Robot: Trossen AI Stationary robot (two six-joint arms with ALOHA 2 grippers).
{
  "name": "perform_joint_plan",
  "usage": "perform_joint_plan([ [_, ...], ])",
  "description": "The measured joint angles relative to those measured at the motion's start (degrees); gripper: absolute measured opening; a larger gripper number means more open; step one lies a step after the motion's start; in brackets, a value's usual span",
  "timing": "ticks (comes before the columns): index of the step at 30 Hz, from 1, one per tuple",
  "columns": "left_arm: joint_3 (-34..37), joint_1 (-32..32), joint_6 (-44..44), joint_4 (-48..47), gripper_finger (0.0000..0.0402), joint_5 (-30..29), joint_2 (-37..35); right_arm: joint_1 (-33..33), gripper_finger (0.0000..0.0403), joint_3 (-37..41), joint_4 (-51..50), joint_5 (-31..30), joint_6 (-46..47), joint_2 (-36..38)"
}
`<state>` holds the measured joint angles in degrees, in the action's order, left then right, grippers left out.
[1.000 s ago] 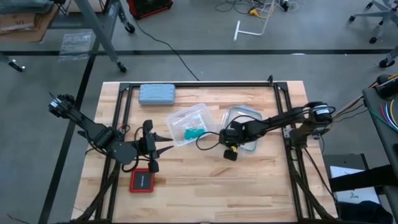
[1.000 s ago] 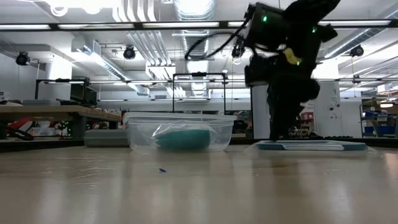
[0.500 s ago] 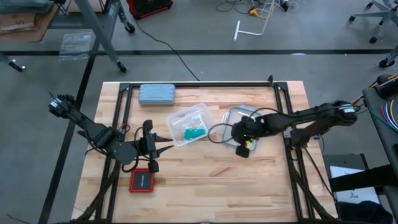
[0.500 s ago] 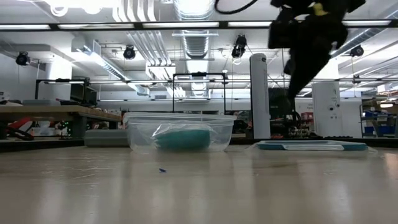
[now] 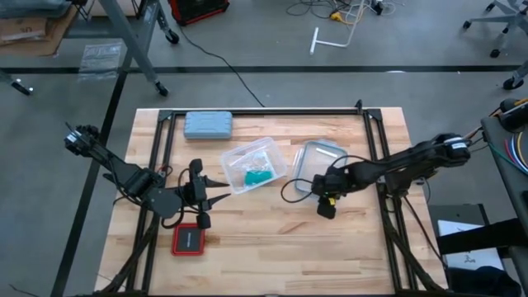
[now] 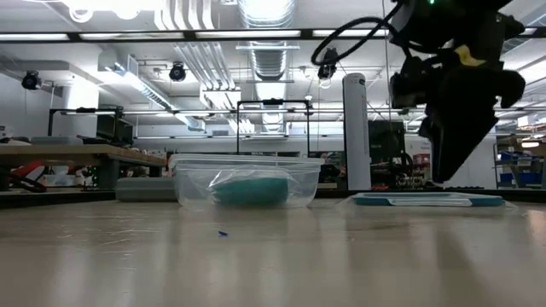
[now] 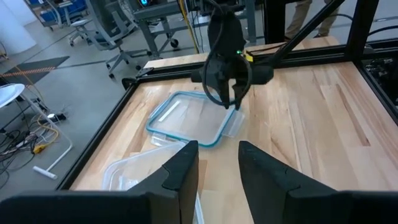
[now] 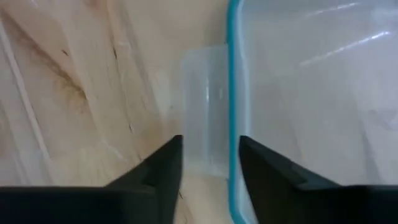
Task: Roll bandage
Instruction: Close the transparent food container
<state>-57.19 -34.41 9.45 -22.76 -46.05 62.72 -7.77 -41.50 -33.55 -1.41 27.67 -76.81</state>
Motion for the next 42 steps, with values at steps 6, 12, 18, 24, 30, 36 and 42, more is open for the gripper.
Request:
perform_joint_plan([
  [6, 0.02, 0.00, 0.00, -0.01, 0.0108, -0.08, 0.00, -1.53, 0.0246, 0.00, 4.87, 1.46, -1.60, -5.76],
  [12, 0.02, 0.00, 0.00, -0.09, 0.0093, -0.09, 0.00, -2.43, 0.0302, -0.50, 6.61, -0.55, 1.51, -10.74],
  [18, 0.02, 0.02, -0.02, -0.13, 0.0078, -0.08, 0.00, -2.43, 0.0290, -0.57, 6.04, -5.12, 4.31, -11.70],
  [24, 0.02, 0.00, -0.18, -0.11, 0.0078, -0.09, 0.00, -2.34, 0.0261, -1.87, 2.40, -8.82, 6.31, -8.83],
  [30, 0.17, 0.01, -0.17, -0.09, 0.0088, -0.08, -0.02, -2.12, 0.0234, -2.28, -2.10, -4.59, 18.51, -0.57],
  [36, 0.24, 0.00, -0.17, -0.02, 0.0094, -0.08, -0.02, -2.40, 0.0214, 0.72, -4.78, 1.62, 26.06, 6.21],
  [42, 0.35, 0.00, -0.17, -0.15, 0.0086, -0.08, -0.02, -5.11, 0.0211, 4.74, -5.01, -4.35, 11.43, 8.46],
])
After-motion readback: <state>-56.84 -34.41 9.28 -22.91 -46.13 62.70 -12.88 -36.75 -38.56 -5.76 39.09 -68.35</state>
